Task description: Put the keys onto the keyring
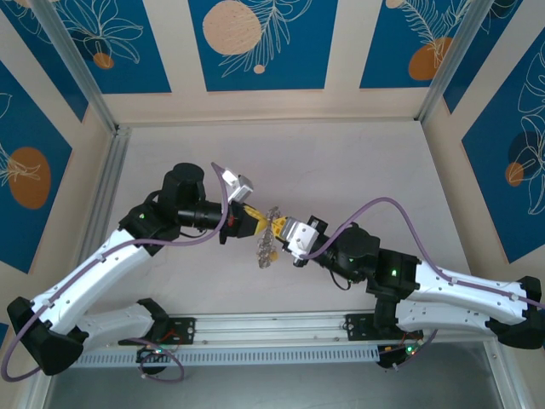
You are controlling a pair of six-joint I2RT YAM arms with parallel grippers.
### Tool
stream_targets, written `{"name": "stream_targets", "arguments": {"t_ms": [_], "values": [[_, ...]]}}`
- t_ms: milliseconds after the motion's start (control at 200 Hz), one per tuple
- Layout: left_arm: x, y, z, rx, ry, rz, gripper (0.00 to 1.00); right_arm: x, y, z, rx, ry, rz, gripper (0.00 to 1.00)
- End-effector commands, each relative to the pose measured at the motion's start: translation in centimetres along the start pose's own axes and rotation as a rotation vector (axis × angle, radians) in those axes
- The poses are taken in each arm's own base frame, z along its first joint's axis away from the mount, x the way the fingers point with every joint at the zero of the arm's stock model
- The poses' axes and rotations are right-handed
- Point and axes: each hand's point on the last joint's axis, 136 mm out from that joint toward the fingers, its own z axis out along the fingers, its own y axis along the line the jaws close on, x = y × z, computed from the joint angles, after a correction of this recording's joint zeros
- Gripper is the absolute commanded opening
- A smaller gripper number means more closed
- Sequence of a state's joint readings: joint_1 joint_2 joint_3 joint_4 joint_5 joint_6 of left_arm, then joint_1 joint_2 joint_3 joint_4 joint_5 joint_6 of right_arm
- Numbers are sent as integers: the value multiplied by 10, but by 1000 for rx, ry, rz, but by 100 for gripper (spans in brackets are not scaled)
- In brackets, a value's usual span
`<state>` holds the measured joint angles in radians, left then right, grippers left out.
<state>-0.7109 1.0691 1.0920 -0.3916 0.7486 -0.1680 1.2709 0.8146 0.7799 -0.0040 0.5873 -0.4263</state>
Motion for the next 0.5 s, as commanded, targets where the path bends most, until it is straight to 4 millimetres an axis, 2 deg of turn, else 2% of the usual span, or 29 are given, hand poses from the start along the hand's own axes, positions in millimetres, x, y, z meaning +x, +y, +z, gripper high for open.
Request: {"name": "stream_targets", "arguments": {"t_ms": [0, 200, 495], "values": [[-32, -22, -9, 46, -83, 71, 0, 4, 20, 0, -77, -18, -41, 0], [-34, -22, -9, 39, -90, 75, 0, 3, 20, -13, -125, -58, -9, 0], [-38, -24, -11, 44, -99, 74, 0, 8, 22, -7, -140, -25, -11, 0]]}}
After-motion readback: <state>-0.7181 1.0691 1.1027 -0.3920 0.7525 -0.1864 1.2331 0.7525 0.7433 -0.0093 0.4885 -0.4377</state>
